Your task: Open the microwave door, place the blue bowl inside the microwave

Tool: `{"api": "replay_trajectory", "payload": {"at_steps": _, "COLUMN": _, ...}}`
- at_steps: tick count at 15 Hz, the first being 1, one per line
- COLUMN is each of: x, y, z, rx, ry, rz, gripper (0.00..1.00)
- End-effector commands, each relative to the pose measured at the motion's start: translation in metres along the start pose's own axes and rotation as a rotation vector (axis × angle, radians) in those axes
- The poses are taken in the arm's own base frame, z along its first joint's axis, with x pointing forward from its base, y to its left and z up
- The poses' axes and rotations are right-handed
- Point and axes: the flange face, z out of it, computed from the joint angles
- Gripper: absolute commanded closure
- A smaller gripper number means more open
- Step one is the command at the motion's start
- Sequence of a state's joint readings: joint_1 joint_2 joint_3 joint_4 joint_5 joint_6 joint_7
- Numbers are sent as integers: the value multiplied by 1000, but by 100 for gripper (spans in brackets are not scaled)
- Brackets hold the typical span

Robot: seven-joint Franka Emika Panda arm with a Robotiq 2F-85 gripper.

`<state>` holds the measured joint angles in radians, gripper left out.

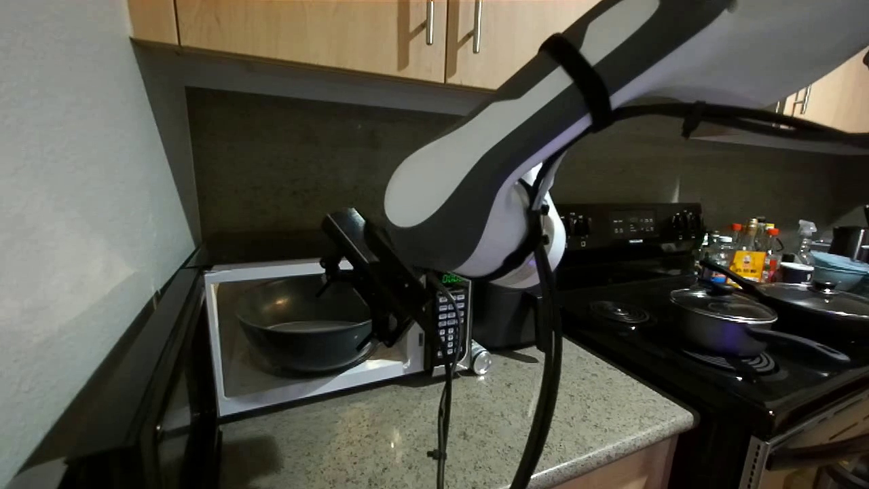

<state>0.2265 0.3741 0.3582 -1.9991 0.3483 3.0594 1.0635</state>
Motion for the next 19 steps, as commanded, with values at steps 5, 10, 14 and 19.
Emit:
{"api": "replay_trajectory", "payload": {"at_steps": 5, "x": -28, "y": 29, "z": -63, "rx": -243, "ry": -95, "rz": -10, "gripper": 0}}
{"api": "replay_trajectory", "payload": {"at_steps": 10, "x": -28, "y": 37, "z": -77, "rx": -248, "ry": -58, "rz": -34, "gripper": 0}}
{"api": "replay_trajectory", "payload": {"at_steps": 14, "x": -31, "y": 53, "z": -100, "rx": -257, "ry": -28, "rz": -31, "gripper": 0}}
{"api": "replay_trajectory", "payload": {"at_steps": 19, "x": -30, "y": 54, "z": -100, "rx": -259, "ry": -27, "rz": -29, "gripper": 0}}
